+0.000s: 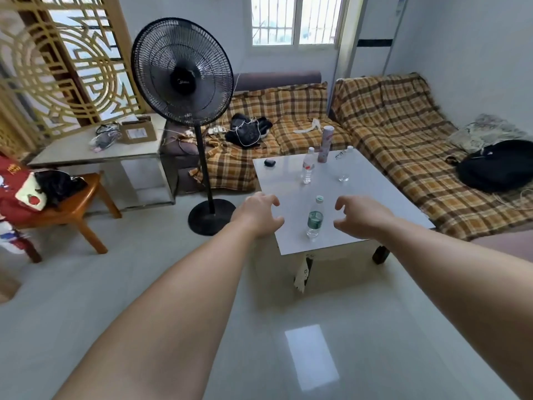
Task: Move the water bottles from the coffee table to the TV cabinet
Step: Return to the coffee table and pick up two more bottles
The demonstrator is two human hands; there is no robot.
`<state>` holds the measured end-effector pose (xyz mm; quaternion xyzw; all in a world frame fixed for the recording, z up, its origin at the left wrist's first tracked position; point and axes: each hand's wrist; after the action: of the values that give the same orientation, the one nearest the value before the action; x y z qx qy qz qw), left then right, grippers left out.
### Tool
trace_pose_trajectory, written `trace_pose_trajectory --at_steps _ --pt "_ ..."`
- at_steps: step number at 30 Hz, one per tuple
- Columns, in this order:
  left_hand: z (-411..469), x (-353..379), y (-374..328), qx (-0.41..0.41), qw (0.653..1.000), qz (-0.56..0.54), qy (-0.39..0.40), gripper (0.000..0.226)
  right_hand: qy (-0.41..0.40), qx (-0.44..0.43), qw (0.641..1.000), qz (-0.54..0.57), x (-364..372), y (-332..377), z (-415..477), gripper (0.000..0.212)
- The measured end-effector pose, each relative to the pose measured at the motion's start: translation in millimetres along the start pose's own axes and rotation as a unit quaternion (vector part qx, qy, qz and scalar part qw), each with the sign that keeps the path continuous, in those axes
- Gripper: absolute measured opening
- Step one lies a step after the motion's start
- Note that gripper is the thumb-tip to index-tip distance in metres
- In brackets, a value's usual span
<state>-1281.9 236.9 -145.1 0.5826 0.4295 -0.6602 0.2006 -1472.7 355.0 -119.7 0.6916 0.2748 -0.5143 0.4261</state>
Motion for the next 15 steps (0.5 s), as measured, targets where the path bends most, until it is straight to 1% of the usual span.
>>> trace_pose_trajectory --at_steps 4,8,15 --pt "43.3 -3.4 -9.0 0.026 1.000 -0.006 -0.002 0.041 -0.008 0.020 1.000 -0.003 -14.3 -10.4 36.0 0.045" --pt "87.3 3.0 -28.5 0.036 0.999 -0.004 0.012 0.041 -0.013 0.029 0.999 -0.008 -28.7 -32.3 74.8 0.045" --pt "185.9 21.3 -86.1 0.034 0.999 0.022 0.017 0.043 -0.008 0.020 1.000 0.008 -46.2 -108.1 165.4 0.044"
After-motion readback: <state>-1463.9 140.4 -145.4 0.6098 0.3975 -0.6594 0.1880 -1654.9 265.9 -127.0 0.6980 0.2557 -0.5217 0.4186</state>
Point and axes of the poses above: each hand's wrist, its own z-axis towards the middle knuckle, its own x-axis out of the palm, y = z × x, and after that the axes turned 6 degrees about z, right-handed
